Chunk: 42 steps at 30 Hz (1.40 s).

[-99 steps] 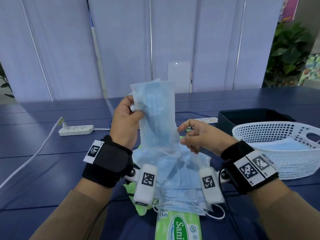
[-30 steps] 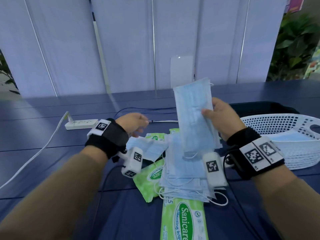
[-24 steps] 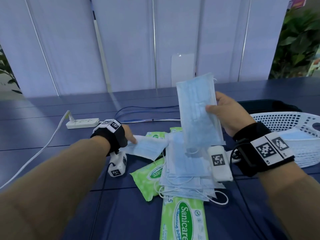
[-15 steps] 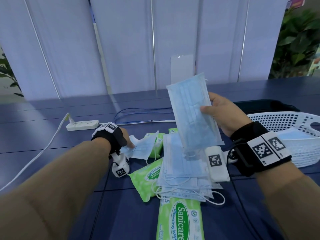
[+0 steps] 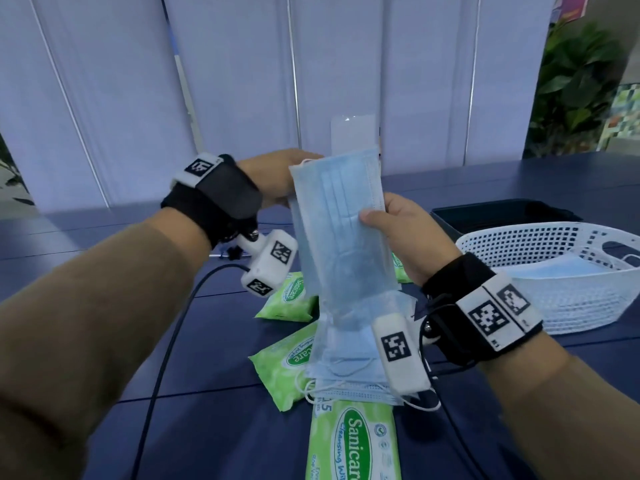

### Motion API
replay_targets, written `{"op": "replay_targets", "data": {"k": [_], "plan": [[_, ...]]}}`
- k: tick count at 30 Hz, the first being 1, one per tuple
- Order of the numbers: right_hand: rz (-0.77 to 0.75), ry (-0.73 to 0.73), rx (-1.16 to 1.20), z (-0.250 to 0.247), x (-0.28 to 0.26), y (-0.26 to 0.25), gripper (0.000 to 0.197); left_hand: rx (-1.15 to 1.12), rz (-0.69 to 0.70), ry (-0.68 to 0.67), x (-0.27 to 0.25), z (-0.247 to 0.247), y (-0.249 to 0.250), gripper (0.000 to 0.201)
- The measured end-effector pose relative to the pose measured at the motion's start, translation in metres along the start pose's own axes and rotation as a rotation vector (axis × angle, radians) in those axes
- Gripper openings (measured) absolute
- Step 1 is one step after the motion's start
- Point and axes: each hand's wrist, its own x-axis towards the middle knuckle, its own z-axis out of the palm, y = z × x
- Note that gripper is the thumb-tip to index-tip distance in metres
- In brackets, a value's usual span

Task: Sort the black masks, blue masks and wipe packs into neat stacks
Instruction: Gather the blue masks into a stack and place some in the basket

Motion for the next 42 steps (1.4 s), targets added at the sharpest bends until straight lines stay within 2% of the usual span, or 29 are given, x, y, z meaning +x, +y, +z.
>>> {"op": "replay_targets", "data": {"k": [2,4,8,10,13,15,17,18,21,22,25,28,29,31,33,35,37,40,42], "plan": [[0.001,0.073,-0.019,0.001,0.001,0.004,0.017,-0.016,0.05,-0.05,0.002,0.012,0.01,0.033],[0.0,0.109,0.005,-0.002,0.002,0.004,0.018,-0.012,0.066,-0.029,0.005,0.018,0.015,0.042],[-0.023,0.177,0.024,-0.009,0.004,-0.001,0.016,-0.128,0.083,0.062,0.016,0.02,0.015,0.015],[-0.017,0.175,0.076,-0.01,0.003,-0.003,0.016,-0.261,0.095,0.088,0.018,0.02,0.014,0.022],[0.0,0.125,0.187,-0.011,0.003,-0.006,0.014,-0.39,0.118,0.125,0.022,0.022,0.009,0.018],[-0.014,0.111,0.162,-0.012,0.003,-0.006,0.013,-0.474,0.13,0.151,0.021,0.027,0.008,0.021],[-0.03,0.135,0.077,-0.014,0.005,-0.002,0.01,-0.652,0.126,0.203,0.02,0.034,0.002,0.022],[-0.034,0.158,0.047,-0.015,0.006,0.0,0.007,-0.742,0.111,0.231,0.018,0.038,-0.002,0.027],[-0.055,0.235,0.032,-0.018,0.008,0.007,0.012,-0.806,0.028,0.17,0.012,0.05,-0.035,0.072],[-0.063,0.249,0.032,-0.018,0.009,0.009,0.013,-0.819,-0.005,0.118,0.008,0.055,-0.049,0.073],[-0.065,0.272,0.031,-0.016,0.011,0.017,0.01,-0.958,-0.055,-0.013,-0.007,0.074,-0.076,0.04],[-0.049,0.247,0.091,-0.009,0.011,0.025,0.026,-1.005,0.013,-0.063,-0.013,0.088,-0.078,0.035],[-0.038,0.221,0.09,-0.006,0.011,0.027,0.03,-0.967,0.032,-0.044,-0.014,0.091,-0.075,0.036],[-0.02,0.15,0.018,0.0,0.01,0.031,0.03,-0.839,0.048,0.091,-0.011,0.096,-0.068,0.034],[-0.017,0.09,-0.129,0.005,0.008,0.033,0.026,-0.706,0.084,0.223,-0.011,0.096,-0.063,0.03],[-0.018,0.058,-0.315,0.006,0.007,0.033,0.031,-0.646,0.129,0.302,-0.013,0.089,-0.062,0.026],[0.081,0.019,-0.545,-0.001,0.007,0.032,0.033,-0.692,0.113,0.402,-0.018,0.07,-0.064,0.021],[0.377,-0.23,-0.892,-0.014,0.003,0.037,0.032,-0.965,0.032,0.431,-0.025,0.036,-0.072,0.019],[0.584,-0.296,-0.854,-0.021,0.001,0.044,0.03,-1.192,0.028,0.45,-0.031,0.019,-0.075,0.015]]}}
